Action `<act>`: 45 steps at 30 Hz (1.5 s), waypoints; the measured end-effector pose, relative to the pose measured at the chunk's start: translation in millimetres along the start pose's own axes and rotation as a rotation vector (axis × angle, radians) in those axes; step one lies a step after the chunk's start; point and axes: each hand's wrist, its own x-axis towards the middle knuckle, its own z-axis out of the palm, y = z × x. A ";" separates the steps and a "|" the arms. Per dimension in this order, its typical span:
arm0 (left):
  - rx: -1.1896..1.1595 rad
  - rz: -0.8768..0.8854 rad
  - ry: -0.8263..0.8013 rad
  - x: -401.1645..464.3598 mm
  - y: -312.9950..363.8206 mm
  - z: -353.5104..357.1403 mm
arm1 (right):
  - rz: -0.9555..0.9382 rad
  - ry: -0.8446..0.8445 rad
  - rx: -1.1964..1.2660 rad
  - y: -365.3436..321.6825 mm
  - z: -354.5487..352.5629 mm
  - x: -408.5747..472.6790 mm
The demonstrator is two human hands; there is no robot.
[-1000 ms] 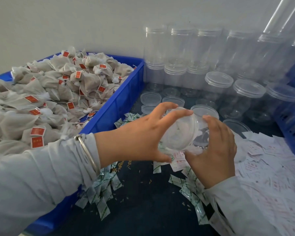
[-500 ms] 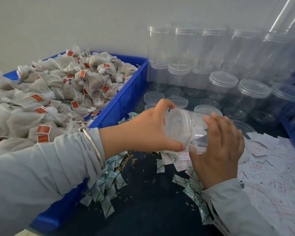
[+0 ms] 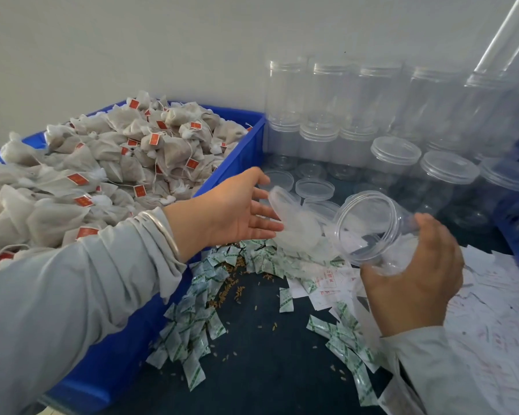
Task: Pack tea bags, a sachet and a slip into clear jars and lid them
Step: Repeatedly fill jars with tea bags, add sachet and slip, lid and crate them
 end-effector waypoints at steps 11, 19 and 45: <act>0.165 0.449 0.447 -9.0 37.0 -47.1 | 0.113 -0.180 0.223 -33.4 -8.2 -3.9; 0.276 0.324 0.502 -5.1 37.4 -139.0 | 0.363 -0.844 0.827 -98.2 8.7 -41.8; 1.376 0.016 0.525 -44.8 38.8 -179.3 | 0.298 -0.845 0.917 -89.0 48.8 -77.2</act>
